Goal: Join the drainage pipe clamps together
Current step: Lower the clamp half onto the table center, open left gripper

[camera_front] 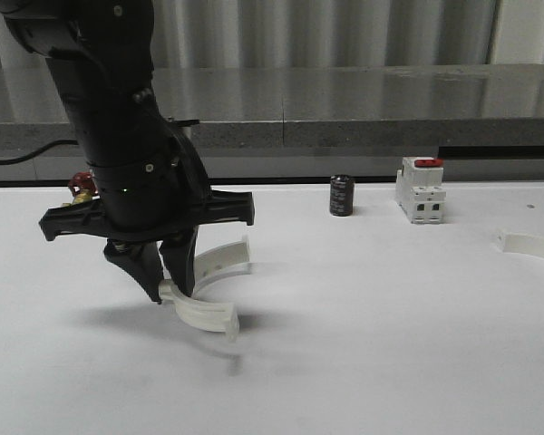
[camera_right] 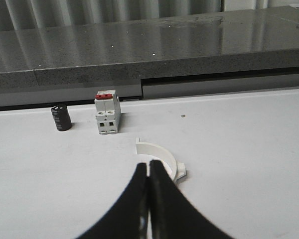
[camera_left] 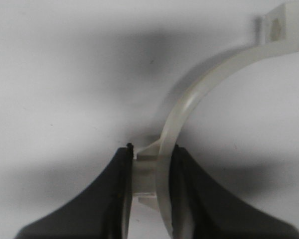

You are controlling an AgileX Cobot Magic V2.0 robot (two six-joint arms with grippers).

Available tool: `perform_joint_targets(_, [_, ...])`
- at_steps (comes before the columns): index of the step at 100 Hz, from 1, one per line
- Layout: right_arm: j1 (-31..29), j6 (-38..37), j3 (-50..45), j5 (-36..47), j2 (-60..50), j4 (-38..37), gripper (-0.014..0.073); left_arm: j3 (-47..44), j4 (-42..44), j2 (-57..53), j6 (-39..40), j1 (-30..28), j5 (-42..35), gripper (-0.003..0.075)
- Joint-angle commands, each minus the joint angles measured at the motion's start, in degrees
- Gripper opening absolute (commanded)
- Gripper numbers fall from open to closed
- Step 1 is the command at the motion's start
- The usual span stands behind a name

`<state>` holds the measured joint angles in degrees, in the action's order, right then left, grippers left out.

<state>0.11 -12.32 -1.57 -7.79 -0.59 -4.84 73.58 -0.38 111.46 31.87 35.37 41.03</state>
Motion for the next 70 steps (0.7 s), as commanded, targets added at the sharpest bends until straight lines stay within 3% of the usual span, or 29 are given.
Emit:
perform_joint_targets(1, [-0.35,0.13,0.88,4.43,-1.20,0.03,-0.0067,1.45,0.38,-2.83,0.77,0.52,-0.25,0.0033])
perform_joint_targets(70, [-0.35,0.13,0.88,4.43,-1.20,0.03,-0.0067,1.45,1.66,-2.83,0.57,0.52,0.41,0.0036])
